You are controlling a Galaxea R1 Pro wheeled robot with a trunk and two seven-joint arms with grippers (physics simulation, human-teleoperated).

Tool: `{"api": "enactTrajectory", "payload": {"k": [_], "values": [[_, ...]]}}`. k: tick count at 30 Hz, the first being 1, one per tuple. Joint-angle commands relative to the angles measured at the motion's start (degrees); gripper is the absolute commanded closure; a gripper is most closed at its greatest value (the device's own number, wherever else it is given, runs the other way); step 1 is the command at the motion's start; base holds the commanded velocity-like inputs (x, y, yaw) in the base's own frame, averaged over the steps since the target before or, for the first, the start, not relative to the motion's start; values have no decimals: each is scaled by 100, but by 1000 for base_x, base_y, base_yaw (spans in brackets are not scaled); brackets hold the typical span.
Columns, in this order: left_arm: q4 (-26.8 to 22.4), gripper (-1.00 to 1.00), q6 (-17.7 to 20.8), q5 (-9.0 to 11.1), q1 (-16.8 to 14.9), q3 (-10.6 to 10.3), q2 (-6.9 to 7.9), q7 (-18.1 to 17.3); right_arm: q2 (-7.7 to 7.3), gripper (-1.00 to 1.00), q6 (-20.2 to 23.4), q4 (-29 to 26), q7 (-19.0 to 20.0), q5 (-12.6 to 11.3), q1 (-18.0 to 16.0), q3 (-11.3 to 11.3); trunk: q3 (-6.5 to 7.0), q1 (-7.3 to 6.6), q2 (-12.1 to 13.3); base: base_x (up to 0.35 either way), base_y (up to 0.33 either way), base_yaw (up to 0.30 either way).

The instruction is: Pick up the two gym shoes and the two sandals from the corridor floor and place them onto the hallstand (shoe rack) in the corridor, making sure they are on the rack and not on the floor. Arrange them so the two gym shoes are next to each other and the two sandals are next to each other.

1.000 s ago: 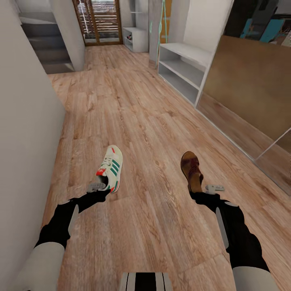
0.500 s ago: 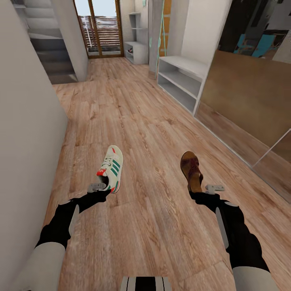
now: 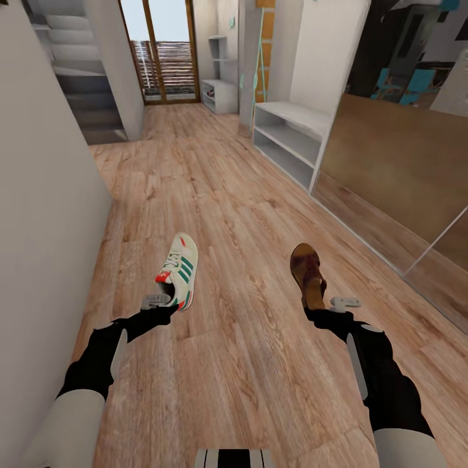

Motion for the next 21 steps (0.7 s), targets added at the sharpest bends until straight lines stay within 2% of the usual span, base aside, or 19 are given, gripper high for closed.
{"api": "enactTrajectory", "payload": {"k": [1, 21], "values": [[-8, 100, 26, -57, -4, 22, -4, -52, 6, 100, 26, -7, 46, 49, -3, -16, 28, -3, 0, 0, 0, 0], [-2, 100, 28, -50, -4, 22, -36, -52, 6, 100, 23, -8, 45, 54, -3, -16, 659, -55, 27, 0, 0, 0]]}}
